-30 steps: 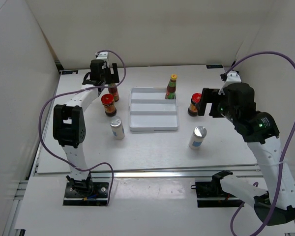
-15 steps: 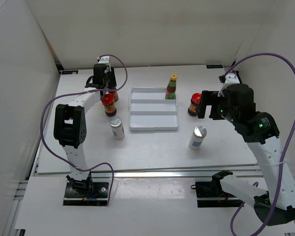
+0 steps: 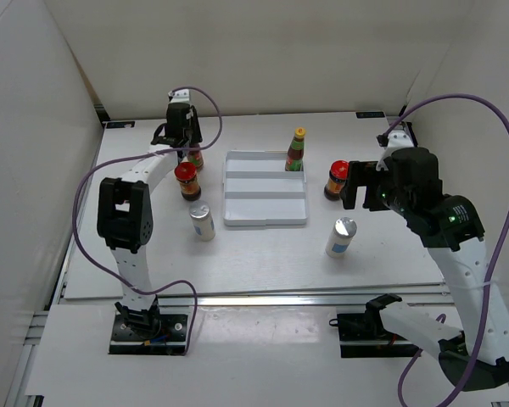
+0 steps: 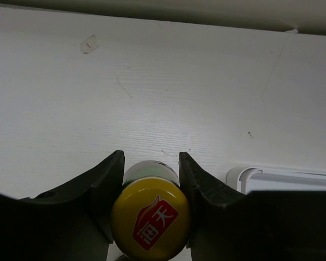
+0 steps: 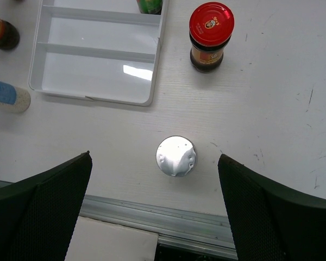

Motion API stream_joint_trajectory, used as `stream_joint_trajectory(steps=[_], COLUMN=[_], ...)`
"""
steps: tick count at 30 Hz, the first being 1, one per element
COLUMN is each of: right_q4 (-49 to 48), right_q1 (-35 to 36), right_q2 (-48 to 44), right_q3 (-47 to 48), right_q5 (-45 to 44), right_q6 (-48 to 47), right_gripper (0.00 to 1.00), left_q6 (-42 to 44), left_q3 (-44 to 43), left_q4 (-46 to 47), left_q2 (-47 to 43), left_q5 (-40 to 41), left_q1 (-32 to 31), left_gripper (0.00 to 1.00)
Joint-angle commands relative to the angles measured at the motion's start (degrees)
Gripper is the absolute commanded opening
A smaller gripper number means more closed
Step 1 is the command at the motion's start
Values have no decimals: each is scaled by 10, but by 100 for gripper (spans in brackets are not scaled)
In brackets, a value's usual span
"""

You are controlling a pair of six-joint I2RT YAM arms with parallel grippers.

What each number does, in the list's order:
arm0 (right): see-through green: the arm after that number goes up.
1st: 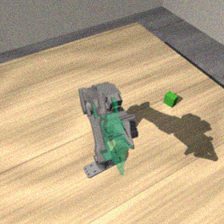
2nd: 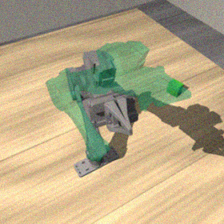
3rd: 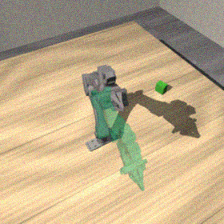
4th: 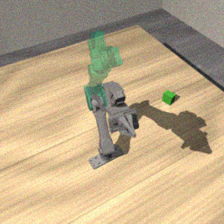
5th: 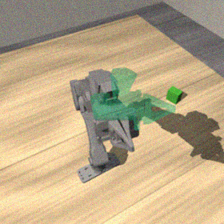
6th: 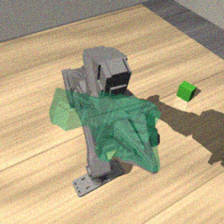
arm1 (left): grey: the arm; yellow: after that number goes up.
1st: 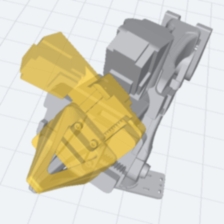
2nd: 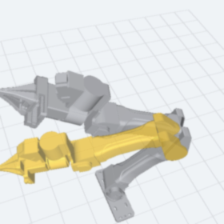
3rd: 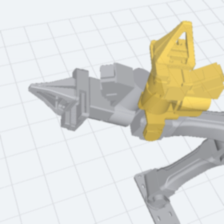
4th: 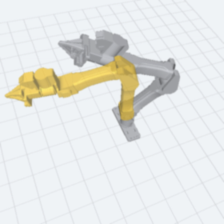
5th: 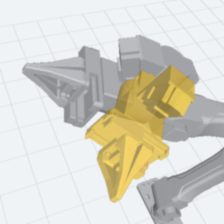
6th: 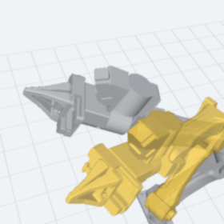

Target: Organize the condiment bottles

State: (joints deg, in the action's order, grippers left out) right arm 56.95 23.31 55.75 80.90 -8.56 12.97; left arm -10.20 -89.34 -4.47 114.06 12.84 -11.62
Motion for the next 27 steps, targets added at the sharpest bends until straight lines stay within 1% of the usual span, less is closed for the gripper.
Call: stream_joint_trajectory(steps=[1,4,5,7,9,13,17,25,27], right_q4=[4,4,4,4,10,10,15,20,20], right_q1=[-2,-2,-2,-2,-2,-2,-2,-2,-2], right_q2=[-8,-8,-8,-8,-8,-8,-8,-13,-13], right_q3=[23,36,43,49,54,54,49,38,38], right_q5=[-2,-15,-15,-15,-20,-20,-25,-31,-31], right_q6=[-14,-19,-19,-24,-24,-24,-24,-24,-24], right_gripper=[100,100,100,100,100,100,100,100,100], left_q6=[-8,-8,2,10,4,-14,-14,-14,-8], left_q3=[-88,-88,-95,-110,-143,-164,-153,-124,-119], left_q4=[11,25,45,45,37,24,24,17,22], left_q2=[-45,-73,-78,-78,-78,-78,-78,-67,-53], left_q5=[67,106,115,123,96,43,38,26,26], left_q1=[-10,-28,-39,-46,-61,-86,-125,-157,-157], left_gripper=[11,11,11,11,11,11,11,11,11])
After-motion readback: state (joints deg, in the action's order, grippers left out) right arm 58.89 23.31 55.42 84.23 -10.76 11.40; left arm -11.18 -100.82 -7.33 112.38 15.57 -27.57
